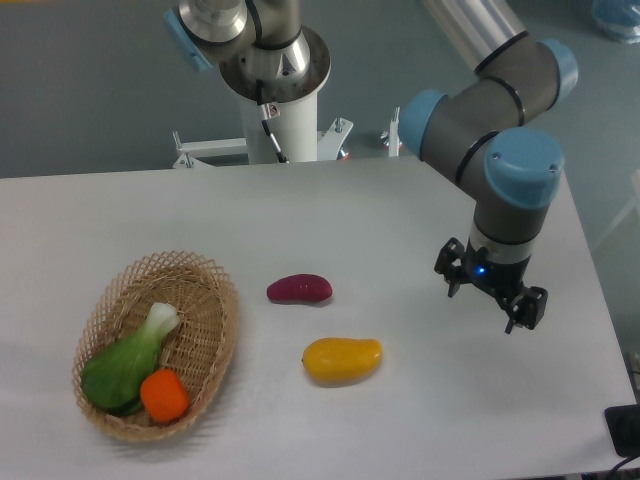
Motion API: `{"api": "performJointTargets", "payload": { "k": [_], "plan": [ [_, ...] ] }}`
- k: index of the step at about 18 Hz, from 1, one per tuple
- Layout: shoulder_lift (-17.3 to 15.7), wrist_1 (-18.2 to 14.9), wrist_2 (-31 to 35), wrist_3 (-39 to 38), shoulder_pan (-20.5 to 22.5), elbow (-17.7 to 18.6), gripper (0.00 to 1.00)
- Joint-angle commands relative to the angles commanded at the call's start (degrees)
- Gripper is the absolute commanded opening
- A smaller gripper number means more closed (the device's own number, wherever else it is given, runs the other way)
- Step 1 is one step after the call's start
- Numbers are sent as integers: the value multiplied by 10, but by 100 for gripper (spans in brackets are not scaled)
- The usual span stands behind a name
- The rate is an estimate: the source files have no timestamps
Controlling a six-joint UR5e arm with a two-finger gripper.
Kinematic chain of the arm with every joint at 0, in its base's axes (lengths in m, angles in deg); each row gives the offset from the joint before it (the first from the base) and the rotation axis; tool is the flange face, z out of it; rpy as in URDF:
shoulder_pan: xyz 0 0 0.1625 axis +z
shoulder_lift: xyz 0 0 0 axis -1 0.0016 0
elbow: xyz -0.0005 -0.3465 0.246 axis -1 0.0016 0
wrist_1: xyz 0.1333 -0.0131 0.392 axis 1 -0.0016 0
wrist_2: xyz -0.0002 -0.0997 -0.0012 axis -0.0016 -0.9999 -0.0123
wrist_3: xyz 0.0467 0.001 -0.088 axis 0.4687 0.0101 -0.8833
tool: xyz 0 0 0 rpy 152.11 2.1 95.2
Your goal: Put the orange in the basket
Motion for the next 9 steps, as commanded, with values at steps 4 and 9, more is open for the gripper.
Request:
{"api": "performJointTargets", "payload": {
  "k": [4,9],
  "plan": [
    [0,1,0,0,0,0,100],
    [0,4,0,-1,-1,2,100]
  ]
}}
